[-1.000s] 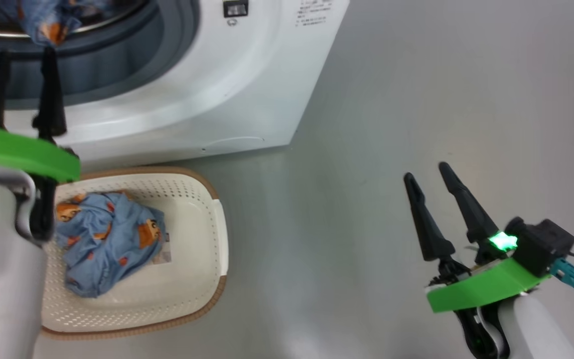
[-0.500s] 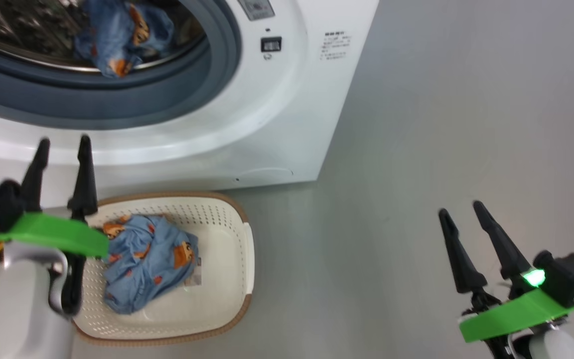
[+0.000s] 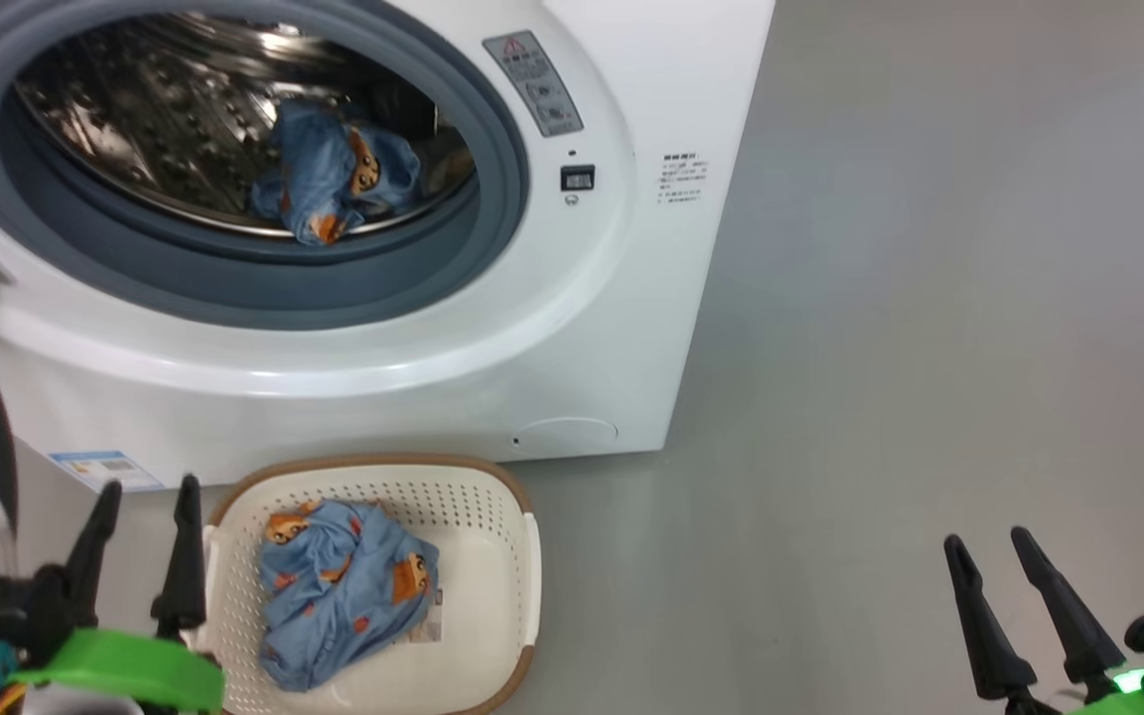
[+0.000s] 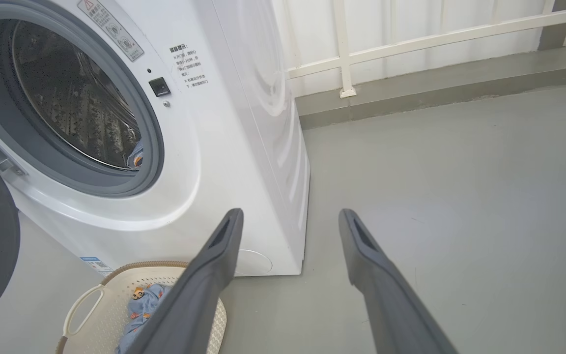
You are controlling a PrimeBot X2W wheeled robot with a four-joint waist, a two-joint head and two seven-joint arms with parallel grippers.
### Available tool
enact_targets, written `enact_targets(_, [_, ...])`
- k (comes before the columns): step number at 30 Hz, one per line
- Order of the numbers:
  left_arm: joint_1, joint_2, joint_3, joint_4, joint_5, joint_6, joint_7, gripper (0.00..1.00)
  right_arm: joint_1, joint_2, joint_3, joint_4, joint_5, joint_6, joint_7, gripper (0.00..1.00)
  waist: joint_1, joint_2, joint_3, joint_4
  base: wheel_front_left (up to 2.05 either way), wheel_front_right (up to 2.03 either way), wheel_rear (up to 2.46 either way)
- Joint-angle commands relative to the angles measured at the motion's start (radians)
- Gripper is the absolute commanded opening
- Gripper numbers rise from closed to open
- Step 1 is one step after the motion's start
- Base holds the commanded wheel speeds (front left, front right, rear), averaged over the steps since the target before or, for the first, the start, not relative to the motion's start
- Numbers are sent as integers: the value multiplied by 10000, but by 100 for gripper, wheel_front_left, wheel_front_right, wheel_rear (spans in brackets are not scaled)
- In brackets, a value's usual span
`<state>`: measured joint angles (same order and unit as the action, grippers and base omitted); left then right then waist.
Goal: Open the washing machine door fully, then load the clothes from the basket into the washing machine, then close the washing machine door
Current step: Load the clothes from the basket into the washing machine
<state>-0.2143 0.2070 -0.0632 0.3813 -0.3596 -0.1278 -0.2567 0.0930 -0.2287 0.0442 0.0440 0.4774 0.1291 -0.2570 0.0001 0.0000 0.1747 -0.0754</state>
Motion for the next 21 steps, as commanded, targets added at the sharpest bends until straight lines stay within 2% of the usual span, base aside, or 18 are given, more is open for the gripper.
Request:
enact_targets(1, [160,287,424,-450,127,-29,-51,100,159,-258,77,-284,73,16,-48,100,-1,0,-305,121,0,0,0])
enact_targets(13, [2070,-92,1064,-1927,547,-29,-51,100,1068,-396,-326,-379,70,16,-48,100,-1,0,-586,117,0,0,0])
enact_targets(21, [2450,-241,1329,-2421,639,-29,-51,100,1110,-322,-429,-467,48,16,-48,100,-1,0,-463,89,0,0,0])
